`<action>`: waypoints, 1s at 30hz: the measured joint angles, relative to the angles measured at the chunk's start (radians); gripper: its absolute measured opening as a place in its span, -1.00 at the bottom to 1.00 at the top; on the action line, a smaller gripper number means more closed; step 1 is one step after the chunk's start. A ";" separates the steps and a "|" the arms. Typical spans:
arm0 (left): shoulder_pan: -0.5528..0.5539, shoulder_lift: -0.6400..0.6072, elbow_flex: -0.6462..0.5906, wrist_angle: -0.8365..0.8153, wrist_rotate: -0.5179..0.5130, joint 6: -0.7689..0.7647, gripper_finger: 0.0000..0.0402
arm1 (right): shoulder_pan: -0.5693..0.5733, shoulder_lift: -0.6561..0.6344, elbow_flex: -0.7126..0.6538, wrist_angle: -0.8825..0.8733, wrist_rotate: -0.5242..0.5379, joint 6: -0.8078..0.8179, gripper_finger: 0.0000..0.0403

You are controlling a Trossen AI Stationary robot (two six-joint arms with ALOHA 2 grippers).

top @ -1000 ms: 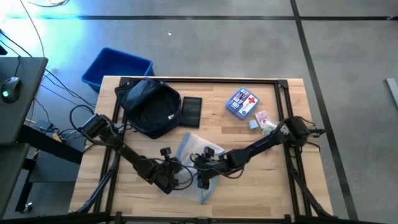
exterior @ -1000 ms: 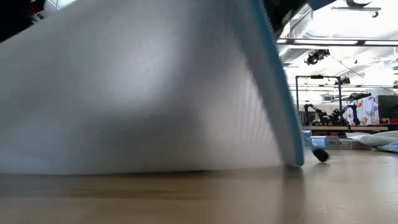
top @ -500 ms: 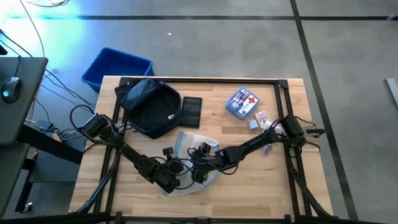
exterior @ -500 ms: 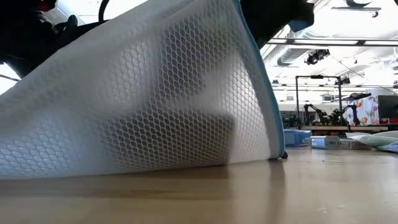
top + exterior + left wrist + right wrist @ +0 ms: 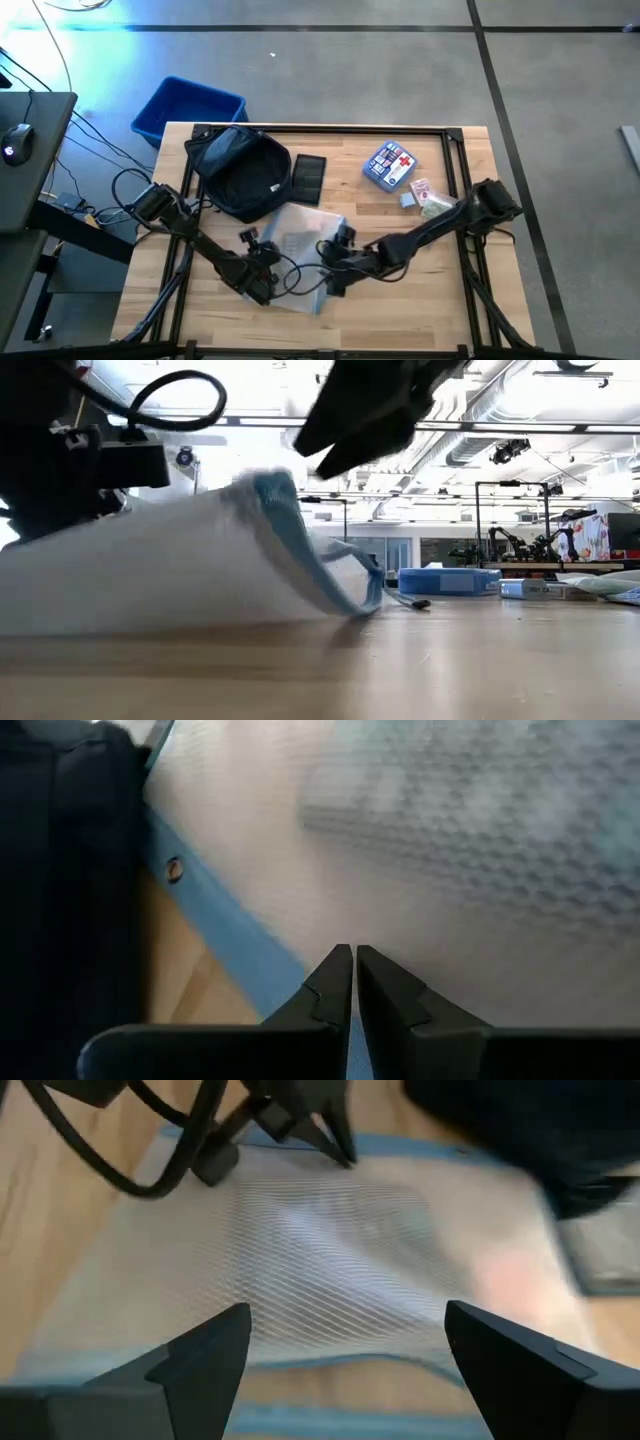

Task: Unpack backpack
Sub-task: Put the white charger adapter into the transparent zip bag

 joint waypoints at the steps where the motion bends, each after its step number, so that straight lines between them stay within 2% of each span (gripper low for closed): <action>1: -0.004 0.000 0.005 -0.025 0.000 -0.011 -1.00 | 0.009 -0.015 0.000 -0.047 0.026 0.025 0.57; 5: -0.026 0.000 0.049 -0.152 0.001 -0.054 -1.00 | 0.039 -0.081 0.000 -0.283 0.123 0.167 0.57; 8: -0.040 0.000 0.110 -0.318 0.002 -0.116 -1.00 | 0.047 -0.132 0.000 -0.525 0.179 0.329 0.57; 12: -0.068 0.000 0.225 -0.543 0.005 -0.239 -1.00 | 0.008 -0.184 -0.032 -0.846 0.140 0.562 0.57; 15: -0.101 0.000 0.303 -0.583 0.006 -0.315 -1.00 | -0.056 -0.221 -0.119 -0.944 0.075 0.631 0.57; 18: -0.134 0.000 0.346 -0.520 -0.024 -0.370 -1.00 | -0.155 -0.270 -0.253 -0.906 -0.034 0.632 0.57; 20: -0.158 0.000 0.348 -0.413 -0.061 -0.377 -1.00 | -0.235 -0.304 -0.343 -0.838 -0.067 0.628 0.57; 25: -0.192 0.002 0.347 -0.220 -0.193 -0.241 -1.00 | -0.427 -0.354 -0.500 -0.654 -0.071 0.570 0.57; 30: -0.193 0.002 0.347 -0.142 -0.233 -0.128 -1.00 | -0.545 -0.355 -0.588 -0.430 -0.130 0.489 0.57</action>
